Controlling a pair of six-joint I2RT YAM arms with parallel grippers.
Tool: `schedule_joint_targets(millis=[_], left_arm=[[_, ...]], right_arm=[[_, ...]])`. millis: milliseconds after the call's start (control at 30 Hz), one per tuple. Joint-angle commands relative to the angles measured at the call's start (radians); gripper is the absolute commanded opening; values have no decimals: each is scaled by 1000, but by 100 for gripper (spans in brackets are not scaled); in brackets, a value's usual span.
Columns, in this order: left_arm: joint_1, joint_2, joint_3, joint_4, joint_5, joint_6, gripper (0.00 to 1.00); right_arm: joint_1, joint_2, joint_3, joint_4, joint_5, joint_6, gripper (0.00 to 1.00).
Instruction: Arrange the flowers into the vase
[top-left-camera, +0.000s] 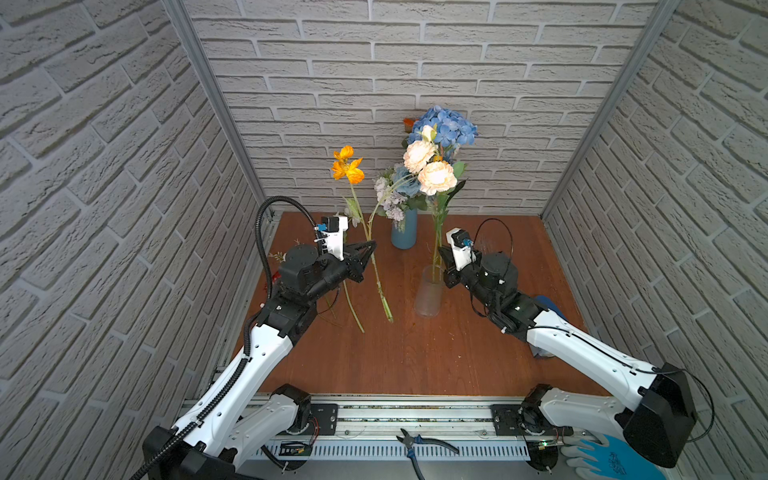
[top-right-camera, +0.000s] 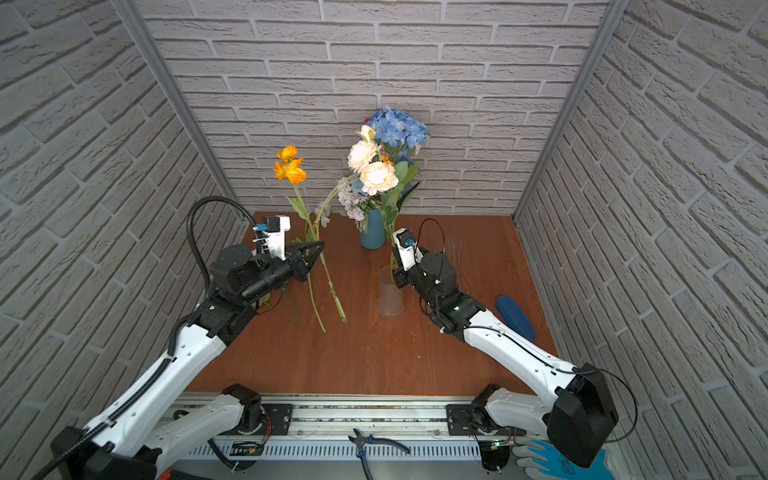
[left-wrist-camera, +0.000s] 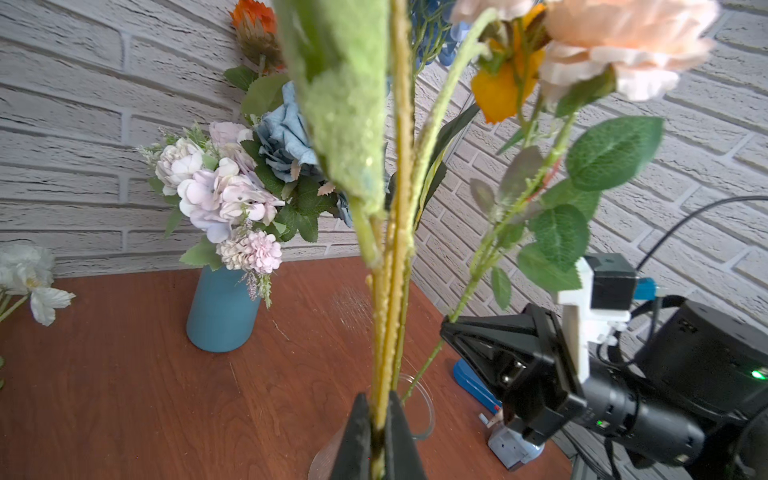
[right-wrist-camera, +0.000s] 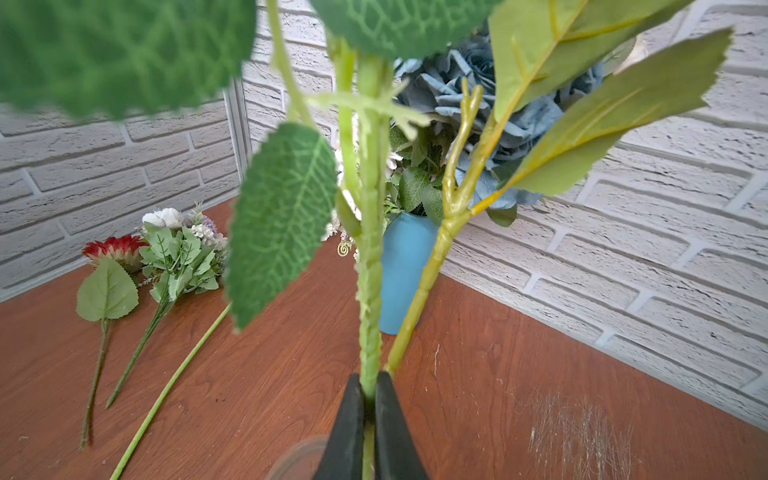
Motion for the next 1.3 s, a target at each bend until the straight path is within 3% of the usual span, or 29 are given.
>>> schedule_joint_targets(millis=[0,300,533,900,1267], left_arm=[[0,-22,-2,8,-32,32,0],[13,-52,17,-53,-96,68,0],[39,-103,19,-150,-205,97,0],[131,-132,20,-198,-208,92,0],[224,-136,113,-252,-209,133,0]], right_arm=[[-3,-54,-39,60,-27,10,6],[-3,-74,-98,56,-18,18,6],[-8,-79,-109,43,-12,-27,6],[-36,-101,-136,19,-76,-72,6],[-43,-68,-110,-1,-84,-82,6]])
